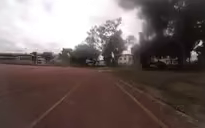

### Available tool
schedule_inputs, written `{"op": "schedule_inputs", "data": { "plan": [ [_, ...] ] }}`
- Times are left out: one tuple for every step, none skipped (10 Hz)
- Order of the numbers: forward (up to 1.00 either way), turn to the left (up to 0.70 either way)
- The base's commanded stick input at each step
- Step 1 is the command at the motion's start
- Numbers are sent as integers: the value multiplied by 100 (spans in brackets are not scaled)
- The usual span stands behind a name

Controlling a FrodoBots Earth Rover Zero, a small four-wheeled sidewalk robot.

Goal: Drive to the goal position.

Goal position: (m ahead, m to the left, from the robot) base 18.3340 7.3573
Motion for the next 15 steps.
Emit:
{"op": "schedule_inputs", "data": {
  "plan": [
    [85,0],
    [85,0],
    [85,0],
    [85,0],
    [85,0],
    [85,0],
    [85,0],
    [85,0],
    [85,0],
    [85,0],
    [85,0],
    [85,0],
    [85,0],
    [85,0],
    [85,0]
  ]
}}
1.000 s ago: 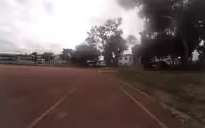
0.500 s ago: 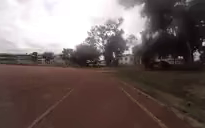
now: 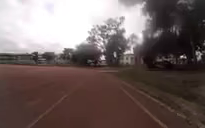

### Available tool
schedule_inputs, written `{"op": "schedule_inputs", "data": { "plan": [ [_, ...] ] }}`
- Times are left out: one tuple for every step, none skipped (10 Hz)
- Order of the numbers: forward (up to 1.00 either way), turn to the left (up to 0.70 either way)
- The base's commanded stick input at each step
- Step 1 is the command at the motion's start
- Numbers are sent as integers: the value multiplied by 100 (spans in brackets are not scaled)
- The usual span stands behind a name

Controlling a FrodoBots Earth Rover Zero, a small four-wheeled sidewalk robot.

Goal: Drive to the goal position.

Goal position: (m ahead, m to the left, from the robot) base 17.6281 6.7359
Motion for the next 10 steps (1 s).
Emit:
{"op": "schedule_inputs", "data": {
  "plan": [
    [85,0],
    [85,0],
    [85,0],
    [85,0],
    [85,0],
    [85,0],
    [85,0],
    [85,0],
    [85,0],
    [85,0]
  ]
}}
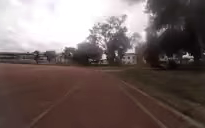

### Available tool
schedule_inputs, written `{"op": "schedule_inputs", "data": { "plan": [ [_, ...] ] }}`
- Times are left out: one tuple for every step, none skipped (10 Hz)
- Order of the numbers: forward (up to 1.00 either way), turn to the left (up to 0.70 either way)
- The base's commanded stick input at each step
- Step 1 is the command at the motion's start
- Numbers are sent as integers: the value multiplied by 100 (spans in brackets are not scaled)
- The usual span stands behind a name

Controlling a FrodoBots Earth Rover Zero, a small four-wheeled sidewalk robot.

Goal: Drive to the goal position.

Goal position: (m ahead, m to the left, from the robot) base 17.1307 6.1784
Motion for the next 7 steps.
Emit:
{"op": "schedule_inputs", "data": {
  "plan": [
    [85,0],
    [85,0],
    [85,0],
    [85,0],
    [85,0],
    [85,0],
    [85,0]
  ]
}}
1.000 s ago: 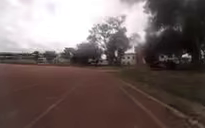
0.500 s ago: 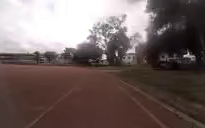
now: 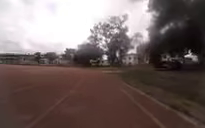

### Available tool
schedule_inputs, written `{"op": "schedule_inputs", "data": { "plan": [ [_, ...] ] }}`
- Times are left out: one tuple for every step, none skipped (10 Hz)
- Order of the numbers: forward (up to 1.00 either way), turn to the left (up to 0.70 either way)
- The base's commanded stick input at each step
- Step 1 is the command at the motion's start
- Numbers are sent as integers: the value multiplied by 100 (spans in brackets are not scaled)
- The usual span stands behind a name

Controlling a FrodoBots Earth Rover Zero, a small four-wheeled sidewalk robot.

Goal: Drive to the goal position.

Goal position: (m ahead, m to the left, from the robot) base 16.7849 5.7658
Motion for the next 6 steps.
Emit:
{"op": "schedule_inputs", "data": {
  "plan": [
    [85,0],
    [85,0],
    [85,0],
    [85,0],
    [85,0],
    [85,0]
  ]
}}
